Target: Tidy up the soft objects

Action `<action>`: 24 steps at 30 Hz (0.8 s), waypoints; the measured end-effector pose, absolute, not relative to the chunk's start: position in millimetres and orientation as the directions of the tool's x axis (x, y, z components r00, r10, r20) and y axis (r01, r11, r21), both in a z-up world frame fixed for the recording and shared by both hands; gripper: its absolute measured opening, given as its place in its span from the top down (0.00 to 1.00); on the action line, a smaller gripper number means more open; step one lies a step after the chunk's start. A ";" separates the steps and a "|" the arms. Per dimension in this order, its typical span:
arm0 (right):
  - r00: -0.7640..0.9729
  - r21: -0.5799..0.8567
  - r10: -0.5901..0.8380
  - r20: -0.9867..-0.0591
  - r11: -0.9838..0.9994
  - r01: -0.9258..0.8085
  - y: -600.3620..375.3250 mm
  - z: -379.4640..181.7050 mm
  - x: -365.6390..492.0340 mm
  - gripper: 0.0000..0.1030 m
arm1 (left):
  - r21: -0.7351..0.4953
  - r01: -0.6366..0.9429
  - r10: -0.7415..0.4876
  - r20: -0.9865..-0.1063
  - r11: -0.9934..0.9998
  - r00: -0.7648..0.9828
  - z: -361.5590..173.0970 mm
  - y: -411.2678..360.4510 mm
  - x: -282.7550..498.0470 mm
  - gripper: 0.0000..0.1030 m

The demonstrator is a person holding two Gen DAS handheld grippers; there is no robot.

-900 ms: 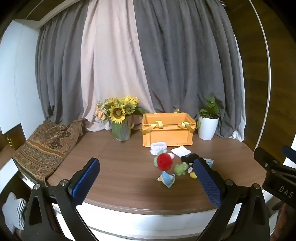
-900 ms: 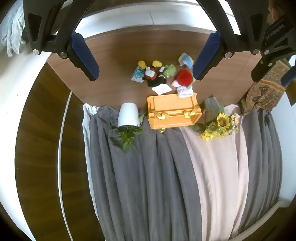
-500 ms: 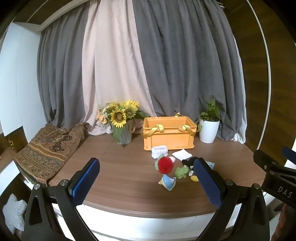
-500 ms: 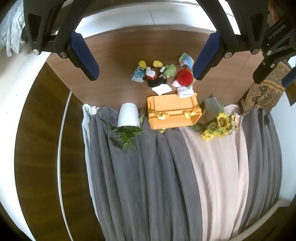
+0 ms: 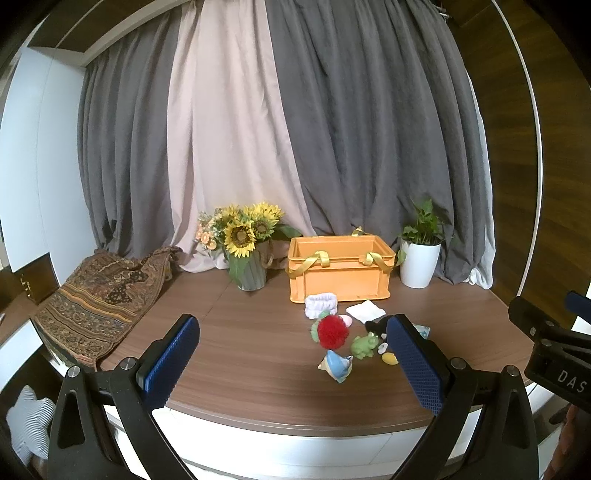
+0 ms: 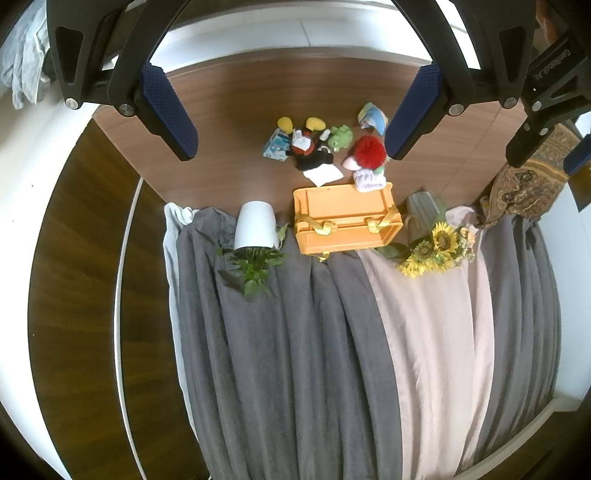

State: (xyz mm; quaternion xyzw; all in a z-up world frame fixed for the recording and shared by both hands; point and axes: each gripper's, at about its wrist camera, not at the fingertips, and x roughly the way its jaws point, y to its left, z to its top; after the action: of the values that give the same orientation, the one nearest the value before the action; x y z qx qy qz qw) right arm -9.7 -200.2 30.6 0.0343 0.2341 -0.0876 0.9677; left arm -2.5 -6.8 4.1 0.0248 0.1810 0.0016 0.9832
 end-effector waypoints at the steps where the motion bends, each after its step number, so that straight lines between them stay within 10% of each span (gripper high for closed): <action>1: 0.876 0.023 -0.152 -0.458 0.983 0.183 -200.3 32.4 -10.1 0.00 | 0.050 0.006 0.012 -0.355 0.999 0.935 4.0 -6.6 -2.7 0.00; 24: 0.880 0.016 -0.157 -0.449 0.983 0.183 -203.8 37.3 -10.9 0.00 | 0.056 -0.006 0.024 -0.344 0.998 0.939 9.3 -12.6 -3.3 0.00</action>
State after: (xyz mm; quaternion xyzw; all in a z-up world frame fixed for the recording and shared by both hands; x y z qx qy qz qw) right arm -10.9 -203.8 37.3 0.0289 0.2288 -0.0877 0.9691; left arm -3.3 -12.6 9.3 0.0268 0.1748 0.0077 0.9842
